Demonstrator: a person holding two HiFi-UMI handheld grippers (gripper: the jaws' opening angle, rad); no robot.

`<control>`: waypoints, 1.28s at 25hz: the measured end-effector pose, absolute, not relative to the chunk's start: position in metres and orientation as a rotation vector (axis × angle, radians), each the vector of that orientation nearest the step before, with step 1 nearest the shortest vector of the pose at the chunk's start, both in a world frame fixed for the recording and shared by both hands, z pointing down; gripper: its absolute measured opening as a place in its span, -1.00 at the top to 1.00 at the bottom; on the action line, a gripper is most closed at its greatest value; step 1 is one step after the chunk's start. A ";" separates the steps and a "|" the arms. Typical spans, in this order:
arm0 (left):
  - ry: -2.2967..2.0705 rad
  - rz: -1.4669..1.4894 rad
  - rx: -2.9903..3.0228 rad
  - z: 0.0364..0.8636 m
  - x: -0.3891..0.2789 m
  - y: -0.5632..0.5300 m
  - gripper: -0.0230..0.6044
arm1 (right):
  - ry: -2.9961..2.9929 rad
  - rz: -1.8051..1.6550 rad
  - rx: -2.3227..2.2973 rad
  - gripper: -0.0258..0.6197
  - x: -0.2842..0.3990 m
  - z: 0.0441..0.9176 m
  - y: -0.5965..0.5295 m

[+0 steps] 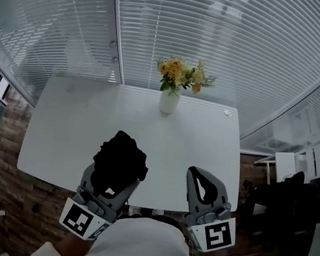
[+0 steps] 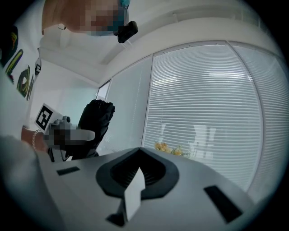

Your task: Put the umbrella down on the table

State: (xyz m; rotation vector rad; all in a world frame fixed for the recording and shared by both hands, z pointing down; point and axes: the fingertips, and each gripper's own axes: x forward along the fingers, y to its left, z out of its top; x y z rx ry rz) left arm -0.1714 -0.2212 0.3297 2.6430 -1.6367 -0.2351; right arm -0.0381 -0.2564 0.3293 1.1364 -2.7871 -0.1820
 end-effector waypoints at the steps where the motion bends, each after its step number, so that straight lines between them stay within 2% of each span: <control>1: -1.638 -0.234 2.642 0.329 -0.167 -0.221 0.07 | -2.790 -0.178 1.134 0.89 -0.034 0.329 -0.256; 14: -1.667 -0.146 2.660 0.332 -0.122 -0.235 0.07 | -2.805 -0.169 1.114 0.89 0.012 0.329 -0.269; 32: -1.456 0.470 2.773 0.415 -0.100 -0.292 0.08 | -2.797 -0.175 1.169 0.89 0.035 0.327 -0.268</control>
